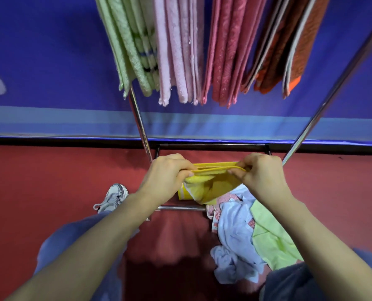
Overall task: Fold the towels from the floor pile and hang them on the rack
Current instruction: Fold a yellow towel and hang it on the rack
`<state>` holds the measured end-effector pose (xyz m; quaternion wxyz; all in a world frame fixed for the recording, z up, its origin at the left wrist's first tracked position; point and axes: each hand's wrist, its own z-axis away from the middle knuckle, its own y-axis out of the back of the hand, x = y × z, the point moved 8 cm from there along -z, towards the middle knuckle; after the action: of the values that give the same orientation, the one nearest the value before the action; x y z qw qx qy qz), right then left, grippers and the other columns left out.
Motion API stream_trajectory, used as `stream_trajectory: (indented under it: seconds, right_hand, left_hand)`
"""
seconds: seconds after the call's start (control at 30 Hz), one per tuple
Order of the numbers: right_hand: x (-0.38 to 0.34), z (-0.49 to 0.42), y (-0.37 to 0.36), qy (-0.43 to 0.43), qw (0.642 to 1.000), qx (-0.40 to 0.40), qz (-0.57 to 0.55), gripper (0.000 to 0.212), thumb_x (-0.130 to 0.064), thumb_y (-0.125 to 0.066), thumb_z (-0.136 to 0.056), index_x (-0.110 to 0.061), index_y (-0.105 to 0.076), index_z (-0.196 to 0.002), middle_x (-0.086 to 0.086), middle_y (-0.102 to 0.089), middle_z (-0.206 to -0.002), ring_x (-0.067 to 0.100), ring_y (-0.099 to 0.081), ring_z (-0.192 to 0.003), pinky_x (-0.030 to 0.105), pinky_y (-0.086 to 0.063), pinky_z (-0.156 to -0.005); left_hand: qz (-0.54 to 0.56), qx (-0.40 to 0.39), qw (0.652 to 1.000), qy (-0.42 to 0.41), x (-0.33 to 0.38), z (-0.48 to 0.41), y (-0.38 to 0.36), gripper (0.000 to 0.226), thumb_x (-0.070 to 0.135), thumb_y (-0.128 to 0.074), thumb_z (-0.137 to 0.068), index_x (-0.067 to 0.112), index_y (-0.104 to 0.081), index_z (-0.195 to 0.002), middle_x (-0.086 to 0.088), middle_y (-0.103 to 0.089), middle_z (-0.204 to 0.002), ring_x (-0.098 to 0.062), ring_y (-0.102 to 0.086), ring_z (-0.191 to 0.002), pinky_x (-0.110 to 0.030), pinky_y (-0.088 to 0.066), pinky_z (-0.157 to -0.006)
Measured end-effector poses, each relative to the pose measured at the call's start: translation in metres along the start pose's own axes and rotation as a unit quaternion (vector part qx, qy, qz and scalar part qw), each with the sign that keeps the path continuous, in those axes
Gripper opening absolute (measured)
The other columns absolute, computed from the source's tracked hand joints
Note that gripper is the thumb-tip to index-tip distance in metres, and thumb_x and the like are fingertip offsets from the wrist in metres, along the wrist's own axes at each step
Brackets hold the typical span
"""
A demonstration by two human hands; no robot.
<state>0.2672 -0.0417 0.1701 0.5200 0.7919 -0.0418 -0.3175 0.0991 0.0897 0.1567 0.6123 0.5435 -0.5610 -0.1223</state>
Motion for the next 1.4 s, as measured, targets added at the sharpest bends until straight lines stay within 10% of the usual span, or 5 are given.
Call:
stream_trajectory:
  seconds: [0.27, 0.57, 0.83, 1.2, 1.4]
  right_hand:
    - [-0.053, 0.010, 0.121, 0.051, 0.998, 0.029, 0.021, 0.014, -0.012, -0.072, -0.086, -0.005, -0.078, -0.097, 0.017, -0.075, -0.096, 0.036, -0.067, -0.097, 0.035, -0.037, -0.075]
    - [-0.091, 0.054, 0.220, 0.047, 0.992, 0.118, 0.002, 0.009, -0.017, -0.082, -0.075, -0.011, -0.080, -0.082, 0.010, -0.076, -0.081, 0.027, -0.069, -0.079, 0.027, -0.036, -0.067]
    - [-0.115, 0.070, 0.265, 0.057, 0.993, 0.107, 0.014, 0.009, -0.020, -0.078, -0.074, -0.016, -0.072, -0.068, 0.005, -0.072, -0.069, 0.025, -0.066, -0.071, 0.035, -0.053, -0.071]
    - [-0.122, 0.073, 0.285, 0.038, 0.996, 0.073, 0.032, 0.025, -0.021, -0.085, -0.072, -0.010, -0.066, -0.062, -0.002, -0.062, -0.057, 0.007, -0.055, -0.057, 0.017, -0.037, -0.051]
    - [-0.124, 0.073, 0.292, 0.028, 0.998, 0.052, 0.025, 0.025, -0.020, -0.084, -0.074, -0.009, -0.065, -0.062, 0.004, -0.063, -0.058, 0.015, -0.058, -0.059, 0.025, -0.043, -0.050]
  left_hand:
    - [-0.057, -0.015, 0.994, -0.097, 0.102, -0.007, 0.094, 0.027, 0.011, -0.070, -0.083, 0.027, -0.062, -0.104, 0.010, -0.060, -0.083, -0.012, -0.056, -0.078, -0.037, -0.048, -0.078]
    - [-0.189, -0.105, 0.952, -0.215, 0.203, 0.020, 0.139, 0.052, 0.013, -0.041, -0.077, 0.035, -0.055, -0.122, -0.004, -0.051, -0.100, -0.029, -0.056, -0.095, -0.048, -0.049, -0.080]
    - [-0.202, -0.117, 0.947, -0.221, 0.237, 0.034, 0.165, 0.052, 0.014, -0.041, -0.078, 0.036, -0.048, -0.124, -0.005, -0.056, -0.108, -0.025, -0.055, -0.101, -0.048, -0.047, -0.086]
    - [-0.203, -0.136, 0.948, -0.202, 0.253, 0.045, 0.180, 0.065, -0.004, -0.046, -0.077, 0.045, -0.047, -0.119, 0.006, -0.060, -0.118, -0.021, -0.057, -0.109, -0.047, -0.049, -0.089]
    - [-0.209, -0.153, 0.951, -0.169, 0.253, 0.044, 0.183, 0.066, -0.002, -0.043, -0.079, 0.050, -0.048, -0.118, 0.004, -0.060, -0.091, -0.020, -0.057, -0.080, -0.049, -0.051, -0.075]
